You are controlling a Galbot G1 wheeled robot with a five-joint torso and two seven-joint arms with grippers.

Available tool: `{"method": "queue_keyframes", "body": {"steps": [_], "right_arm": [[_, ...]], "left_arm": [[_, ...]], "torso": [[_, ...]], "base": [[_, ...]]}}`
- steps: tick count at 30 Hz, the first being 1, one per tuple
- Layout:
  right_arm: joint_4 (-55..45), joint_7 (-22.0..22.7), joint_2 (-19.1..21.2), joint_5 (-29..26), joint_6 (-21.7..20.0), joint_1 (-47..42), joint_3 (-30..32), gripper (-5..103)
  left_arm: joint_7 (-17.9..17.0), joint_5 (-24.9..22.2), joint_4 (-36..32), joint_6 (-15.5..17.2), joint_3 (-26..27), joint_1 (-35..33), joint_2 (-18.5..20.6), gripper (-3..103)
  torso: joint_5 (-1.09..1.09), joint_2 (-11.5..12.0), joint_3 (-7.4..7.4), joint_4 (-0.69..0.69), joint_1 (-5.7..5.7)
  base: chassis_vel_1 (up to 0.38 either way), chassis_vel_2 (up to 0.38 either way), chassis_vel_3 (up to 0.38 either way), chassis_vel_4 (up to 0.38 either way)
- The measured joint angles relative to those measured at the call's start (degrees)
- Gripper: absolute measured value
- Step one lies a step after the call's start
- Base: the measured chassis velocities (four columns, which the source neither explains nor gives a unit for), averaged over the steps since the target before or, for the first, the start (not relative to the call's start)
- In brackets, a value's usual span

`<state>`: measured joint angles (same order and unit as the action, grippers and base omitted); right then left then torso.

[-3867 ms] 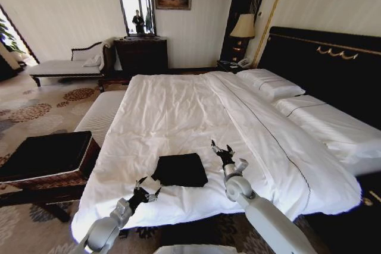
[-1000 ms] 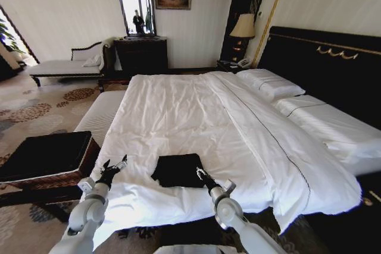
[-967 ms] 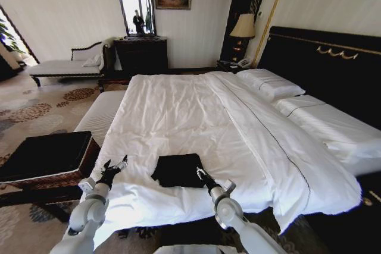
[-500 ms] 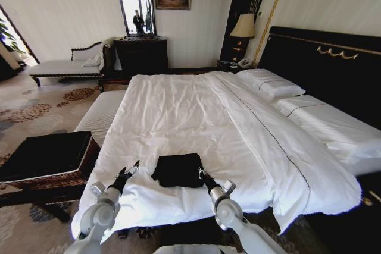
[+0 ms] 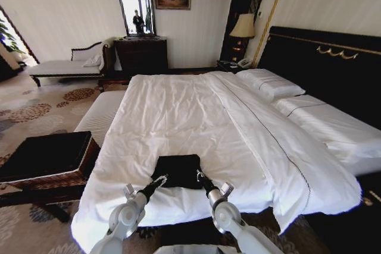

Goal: Fold the clothes on the bed and place them into the basket.

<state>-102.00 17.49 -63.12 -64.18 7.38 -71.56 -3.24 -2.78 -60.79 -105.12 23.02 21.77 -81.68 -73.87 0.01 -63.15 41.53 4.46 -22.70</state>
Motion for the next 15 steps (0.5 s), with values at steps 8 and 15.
{"method": "queue_keyframes", "body": {"steps": [8, 15], "right_arm": [[0.53, 0.26, -0.76, 0.73, 0.10, 0.20, -0.40, 5], [0.56, 0.36, -1.15, 0.95, 0.22, 0.24, -0.54, 5]], "left_arm": [[0.39, 1.73, 1.88, -1.20, -0.17, 1.68, -2.52, 85], [0.77, 1.99, 3.25, -1.70, 0.08, 2.19, -3.81, 64]], "torso": [[-0.01, 0.00, 0.00, 0.00, 0.00], [-0.01, 0.00, 0.00, 0.00, 0.00]], "base": [[0.000, 0.000, 0.000, 0.000], [0.000, 0.000, 0.000, 0.000]]}}
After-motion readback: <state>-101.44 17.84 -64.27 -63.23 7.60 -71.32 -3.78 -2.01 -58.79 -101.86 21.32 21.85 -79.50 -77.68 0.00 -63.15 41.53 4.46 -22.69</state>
